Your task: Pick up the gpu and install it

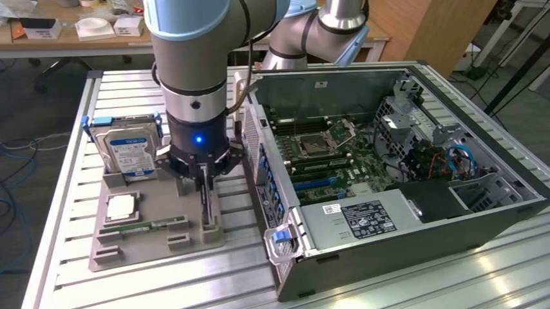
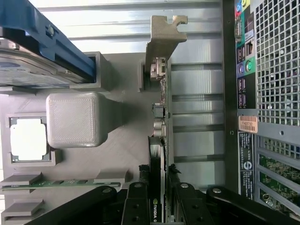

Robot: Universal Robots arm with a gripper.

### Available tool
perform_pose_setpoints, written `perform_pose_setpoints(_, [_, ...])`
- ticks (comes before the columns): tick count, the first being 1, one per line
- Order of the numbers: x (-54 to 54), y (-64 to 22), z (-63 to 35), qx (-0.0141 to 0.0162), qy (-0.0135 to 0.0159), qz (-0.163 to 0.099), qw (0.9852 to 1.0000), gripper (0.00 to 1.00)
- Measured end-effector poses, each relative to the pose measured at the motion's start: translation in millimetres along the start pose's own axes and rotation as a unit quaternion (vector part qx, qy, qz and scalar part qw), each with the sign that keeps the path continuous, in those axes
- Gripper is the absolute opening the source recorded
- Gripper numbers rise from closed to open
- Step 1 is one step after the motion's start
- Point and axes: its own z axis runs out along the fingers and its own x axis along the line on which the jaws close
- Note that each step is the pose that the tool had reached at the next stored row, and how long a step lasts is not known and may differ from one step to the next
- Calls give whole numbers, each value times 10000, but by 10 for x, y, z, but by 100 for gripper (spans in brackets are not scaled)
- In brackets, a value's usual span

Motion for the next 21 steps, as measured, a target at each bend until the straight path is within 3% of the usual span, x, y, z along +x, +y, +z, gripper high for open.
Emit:
perform_pose_setpoints(17, [3,20,-455,0,0,0,10000,26])
perform_pose_setpoints(21, [3,22,-494,0,-1,0,10000,26])
